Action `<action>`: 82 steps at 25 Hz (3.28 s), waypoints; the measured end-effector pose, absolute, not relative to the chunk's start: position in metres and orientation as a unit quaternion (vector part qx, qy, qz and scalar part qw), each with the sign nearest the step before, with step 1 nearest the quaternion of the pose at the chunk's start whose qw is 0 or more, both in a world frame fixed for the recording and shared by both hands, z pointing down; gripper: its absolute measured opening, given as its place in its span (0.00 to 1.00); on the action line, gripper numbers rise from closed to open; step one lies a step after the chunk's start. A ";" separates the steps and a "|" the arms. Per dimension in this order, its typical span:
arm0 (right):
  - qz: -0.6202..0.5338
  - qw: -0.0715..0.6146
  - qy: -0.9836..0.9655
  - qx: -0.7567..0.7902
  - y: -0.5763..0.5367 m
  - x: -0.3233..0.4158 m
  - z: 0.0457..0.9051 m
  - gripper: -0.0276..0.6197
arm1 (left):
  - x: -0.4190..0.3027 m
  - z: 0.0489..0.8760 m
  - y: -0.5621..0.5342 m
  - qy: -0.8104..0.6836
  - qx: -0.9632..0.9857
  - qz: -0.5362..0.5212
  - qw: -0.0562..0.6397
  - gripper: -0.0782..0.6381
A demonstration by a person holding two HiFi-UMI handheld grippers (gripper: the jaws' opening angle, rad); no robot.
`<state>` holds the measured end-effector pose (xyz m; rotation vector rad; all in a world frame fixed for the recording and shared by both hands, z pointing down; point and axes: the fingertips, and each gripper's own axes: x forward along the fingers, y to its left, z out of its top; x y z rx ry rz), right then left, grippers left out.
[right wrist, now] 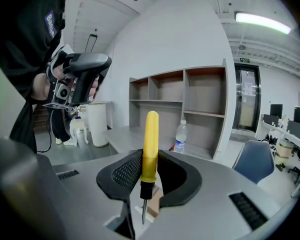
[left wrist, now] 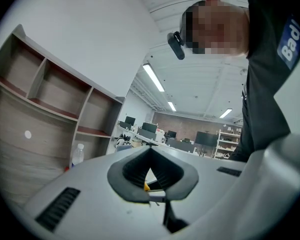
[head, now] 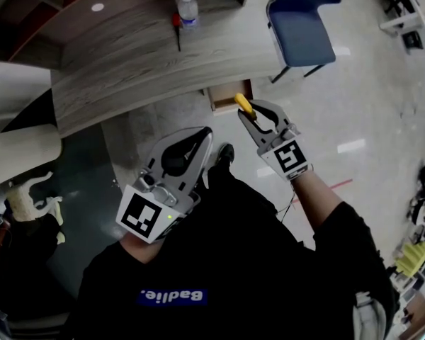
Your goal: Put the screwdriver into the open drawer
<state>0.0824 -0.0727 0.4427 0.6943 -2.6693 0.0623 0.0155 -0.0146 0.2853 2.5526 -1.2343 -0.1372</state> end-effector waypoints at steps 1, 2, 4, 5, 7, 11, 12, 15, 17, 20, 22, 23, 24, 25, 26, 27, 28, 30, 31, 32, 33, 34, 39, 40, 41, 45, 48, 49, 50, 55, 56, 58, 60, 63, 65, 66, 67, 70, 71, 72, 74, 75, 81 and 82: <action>0.023 0.191 -0.950 0.246 -0.072 0.081 0.444 0.21 | 0.015 0.285 -0.014 -0.431 0.889 -0.048 0.151 0.11; 0.023 0.192 -0.950 0.246 -0.072 0.080 0.446 0.21 | 0.014 0.285 -0.014 -0.431 0.888 -0.049 0.151 0.11; 0.023 0.194 -0.949 0.245 -0.073 0.077 0.451 0.21 | 0.013 0.287 -0.013 -0.432 0.888 -0.049 0.153 0.11; 0.024 0.195 -0.949 0.246 -0.073 0.076 0.453 0.21 | 0.012 0.288 -0.012 -0.431 0.888 -0.049 0.154 0.11; 0.025 0.196 -0.948 0.249 -0.075 0.074 0.458 0.21 | 0.011 0.292 -0.012 -0.430 0.888 -0.047 0.155 0.11; 0.035 0.200 -0.945 0.255 -0.078 0.073 0.467 0.21 | 0.009 0.298 -0.015 -0.428 0.889 -0.043 0.157 0.11; 0.035 0.201 -0.945 0.255 -0.079 0.072 0.470 0.21 | 0.008 0.299 -0.016 -0.428 0.889 -0.042 0.156 0.11; 0.038 0.202 -0.944 0.258 -0.082 0.070 0.477 0.21 | 0.007 0.304 -0.020 -0.427 0.890 -0.039 0.155 0.11; 0.040 0.204 -0.943 0.262 -0.086 0.068 0.483 0.21 | 0.005 0.306 -0.023 -0.427 0.890 -0.040 0.155 0.11; 0.044 0.202 -0.940 0.270 -0.094 0.066 0.492 0.21 | 0.003 0.309 -0.027 -0.428 0.889 -0.042 0.155 0.11; 0.044 0.204 -0.939 0.273 -0.098 0.065 0.499 0.21 | 0.003 0.311 -0.030 -0.428 0.889 -0.041 0.155 0.11; 0.044 0.207 -0.939 0.272 -0.099 0.064 0.503 0.21 | 0.003 0.312 -0.031 -0.428 0.889 -0.040 0.156 0.11; 0.044 0.210 -0.938 0.272 -0.100 0.064 0.507 0.21 | 0.003 0.313 -0.032 -0.428 0.890 -0.040 0.156 0.11; 0.043 0.214 -0.938 0.271 -0.100 0.064 0.512 0.21 | 0.002 0.314 -0.033 -0.428 0.889 -0.041 0.155 0.11; 0.043 0.218 -0.937 0.269 -0.100 0.064 0.516 0.21 | 0.002 0.314 -0.033 -0.429 0.889 -0.042 0.155 0.11; 0.043 0.221 -0.937 0.268 -0.099 0.064 0.521 0.21 | 0.002 0.315 -0.034 -0.429 0.889 -0.043 0.155 0.10; 0.044 0.224 -0.936 0.267 -0.099 0.064 0.526 0.21 | 0.002 0.316 -0.034 -0.430 0.888 -0.043 0.155 0.11; 0.046 0.227 -0.936 0.266 -0.099 0.064 0.534 0.21 | 0.002 0.318 -0.035 -0.432 0.888 -0.043 0.155 0.11; 0.048 0.230 -0.935 0.265 -0.098 0.064 0.538 0.21 | 0.002 0.319 -0.035 -0.432 0.887 -0.042 0.155 0.11; 0.047 0.237 -0.934 0.262 -0.097 0.065 0.543 0.21 | 0.001 0.321 -0.035 -0.433 0.887 -0.041 0.156 0.11; 0.045 0.245 -0.933 0.259 -0.097 0.066 0.549 0.21 | 0.001 0.323 -0.035 -0.434 0.886 -0.040 0.156 0.11; 0.042 0.251 -0.933 0.255 -0.096 0.066 0.554 0.21 | 0.001 0.325 -0.036 -0.434 0.886 -0.039 0.157 0.11; 0.061 0.255 -0.931 0.256 -0.095 0.063 0.572 0.21 | 0.001 0.331 -0.038 -0.439 0.884 -0.035 0.159 0.10; 0.060 0.260 -0.930 0.253 -0.094 0.063 0.577 0.21 | 0.001 0.332 -0.038 -0.439 0.883 -0.034 0.159 0.11; 0.055 0.268 -0.929 0.249 -0.094 0.064 0.583 0.21 | 0.001 0.333 -0.038 -0.440 0.883 -0.034 0.160 0.10; 0.021 0.309 -0.924 0.224 -0.098 0.067 0.614 0.21 | -0.003 0.341 -0.043 -0.444 0.880 -0.032 0.162 0.10; 0.013 0.334 -0.919 0.209 -0.099 0.067 0.635 0.21 | -0.004 0.346 -0.047 -0.446 0.880 -0.031 0.164 0.11; 0.009 0.342 -0.917 0.204 -0.100 0.068 0.643 0.21 | -0.004 0.348 -0.049 -0.445 0.880 -0.031 0.165 0.10; 0.005 0.350 -0.915 0.199 -0.101 0.068 0.650 0.21 | -0.004 0.350 -0.050 -0.445 0.879 -0.031 0.166 0.10; 0.000 0.379 -0.907 0.185 -0.107 0.068 0.683 0.21 | -0.005 0.352 -0.059 -0.445 0.879 -0.034 0.166 0.11; 0.000 0.383 -0.905 0.183 -0.108 0.069 0.688 0.21 | -0.005 0.352 -0.060 -0.445 0.879 -0.034 0.166 0.11; -0.001 0.391 -0.903 0.179 -0.110 0.067 0.697 0.21 | -0.007 0.353 -0.062 -0.446 0.878 -0.034 0.169 0.11; -0.004 0.397 -0.901 0.175 -0.112 0.064 0.705 0.21 | -0.010 0.356 -0.064 -0.447 0.877 -0.037 0.174 0.11; -0.014 0.413 -0.896 0.161 -0.114 0.060 0.719 0.21 | -0.012 0.361 -0.065 -0.448 0.875 -0.039 0.178 0.11; -0.018 0.424 -0.893 0.153 -0.115 0.060 0.729 0.21 | -0.013 0.363 -0.066 -0.448 0.875 -0.038 0.178 0.10; -0.021 0.428 -0.891 0.149 -0.115 0.061 0.734 0.21 | -0.014 0.364 -0.066 -0.449 0.875 -0.037 0.178 0.11; -0.023 0.434 -0.889 0.146 -0.116 0.062 0.739 0.21 | -0.015 0.365 -0.067 -0.450 0.874 -0.035 0.178 0.11; -0.028 0.453 -0.881 0.135 -0.115 0.066 0.753 0.21 | -0.018 0.366 -0.066 -0.456 0.872 -0.032 0.177 0.11; -0.032 0.459 -0.878 0.130 -0.114 0.067 0.757 0.21 | -0.019 0.367 -0.066 -0.457 0.871 -0.031 0.176 0.11; -0.035 0.464 -0.876 0.126 -0.114 0.067 0.761 0.21 | -0.021 0.368 -0.065 -0.458 0.871 -0.030 0.176 0.11; -0.041 0.477 -0.870 0.117 -0.115 0.068 0.769 0.21 | -0.022 0.369 -0.063 -0.460 0.870 -0.028 0.176 0.11; -0.042 0.483 -0.867 0.112 -0.116 0.069 0.773 0.21 | -0.022 0.370 -0.062 -0.461 0.869 -0.027 0.176 0.11; -0.066 0.516 -0.849 0.089 -0.126 0.073 0.796 0.21 | -0.023 0.376 -0.055 -0.463 0.867 -0.022 0.180 0.11; -0.069 0.521 -0.847 0.086 -0.127 0.073 0.799 0.21 | -0.024 0.376 -0.055 -0.464 0.867 -0.020 0.181 0.10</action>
